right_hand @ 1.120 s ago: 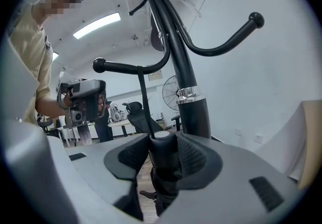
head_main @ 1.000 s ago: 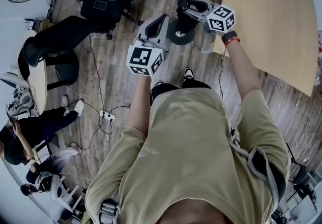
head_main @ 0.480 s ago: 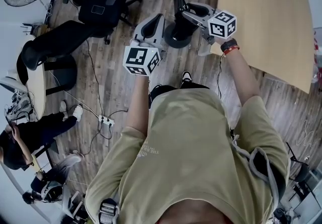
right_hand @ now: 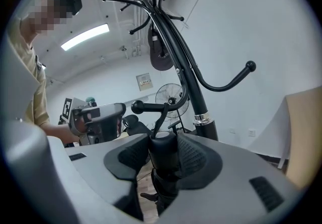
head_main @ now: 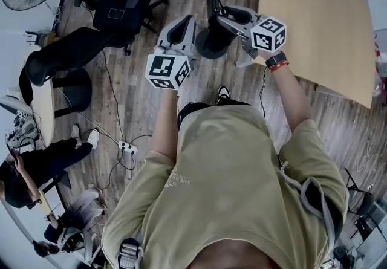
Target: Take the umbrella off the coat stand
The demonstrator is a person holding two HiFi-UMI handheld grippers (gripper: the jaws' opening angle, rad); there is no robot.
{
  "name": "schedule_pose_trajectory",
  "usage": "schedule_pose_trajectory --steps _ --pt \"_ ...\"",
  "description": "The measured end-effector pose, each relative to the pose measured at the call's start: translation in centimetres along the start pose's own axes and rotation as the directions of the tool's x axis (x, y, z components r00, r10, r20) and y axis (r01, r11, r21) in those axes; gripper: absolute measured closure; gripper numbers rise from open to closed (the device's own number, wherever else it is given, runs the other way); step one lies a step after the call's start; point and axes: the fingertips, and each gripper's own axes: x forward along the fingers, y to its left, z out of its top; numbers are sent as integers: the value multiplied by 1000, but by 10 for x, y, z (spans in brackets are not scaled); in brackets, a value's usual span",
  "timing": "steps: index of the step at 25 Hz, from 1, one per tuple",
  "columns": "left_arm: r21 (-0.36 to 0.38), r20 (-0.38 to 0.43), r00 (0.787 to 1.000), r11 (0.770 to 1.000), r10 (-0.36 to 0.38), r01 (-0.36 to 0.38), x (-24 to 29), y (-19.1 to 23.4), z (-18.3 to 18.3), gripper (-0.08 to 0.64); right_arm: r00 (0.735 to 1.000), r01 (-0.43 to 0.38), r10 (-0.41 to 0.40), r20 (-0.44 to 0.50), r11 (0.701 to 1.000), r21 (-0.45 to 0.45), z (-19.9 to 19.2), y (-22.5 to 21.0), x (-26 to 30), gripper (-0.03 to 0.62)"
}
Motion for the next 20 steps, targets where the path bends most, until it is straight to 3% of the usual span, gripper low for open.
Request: schedule_pose_trajectory --steps 14,20 --pt "-9 40 999 1000 -27 27 -21 -3 17 535 998 3 0 61 999 -39 26 62 -17 400" --pt "-8 38 999 999 -33 33 -32 -3 15 535 994 60 -58 90 998 -20 28 68 -28 400"
